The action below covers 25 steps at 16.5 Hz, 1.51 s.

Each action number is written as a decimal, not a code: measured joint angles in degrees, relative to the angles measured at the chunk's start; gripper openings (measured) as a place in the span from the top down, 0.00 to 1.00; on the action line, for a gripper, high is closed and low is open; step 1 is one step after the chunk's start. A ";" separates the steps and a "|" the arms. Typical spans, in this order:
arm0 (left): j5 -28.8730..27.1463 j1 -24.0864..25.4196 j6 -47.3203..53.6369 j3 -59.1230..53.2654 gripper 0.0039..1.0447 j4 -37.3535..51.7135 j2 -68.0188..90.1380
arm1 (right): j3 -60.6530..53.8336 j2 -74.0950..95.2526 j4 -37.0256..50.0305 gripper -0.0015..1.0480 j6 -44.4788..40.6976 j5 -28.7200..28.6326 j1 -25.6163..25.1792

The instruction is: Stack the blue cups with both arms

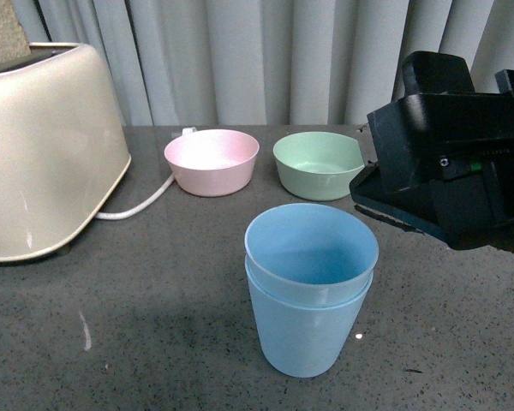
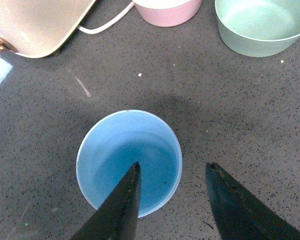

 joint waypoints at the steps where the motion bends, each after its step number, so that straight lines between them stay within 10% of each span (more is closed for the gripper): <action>1: 0.00 0.00 0.02 0.00 0.06 0.00 0.00 | 0.15 -0.28 -0.37 0.53 0.04 -0.57 -0.04; 5: 0.00 0.00 0.00 0.00 0.06 0.00 0.00 | 3.30 -6.08 1.07 0.07 3.67 -4.76 -5.33; 10: 0.00 0.00 0.00 0.00 0.06 0.00 0.00 | -10.54 -26.88 14.34 0.06 9.31 -11.10 -24.24; 12: -0.13 0.00 0.00 0.00 0.06 0.00 0.00 | -27.23 -41.59 25.38 0.36 -2.43 5.64 -28.11; 14: 0.02 -0.04 0.02 0.00 0.06 0.00 0.00 | -39.17 -53.75 22.86 0.70 -6.36 5.95 -28.11; 21: 0.02 -0.04 0.00 0.00 0.06 0.00 0.00 | -41.40 -57.11 23.67 0.99 -7.23 5.99 -28.11; 25: 0.00 -0.04 0.02 0.00 0.06 0.00 0.00 | -44.46 -60.78 22.64 0.98 -7.37 5.97 -28.11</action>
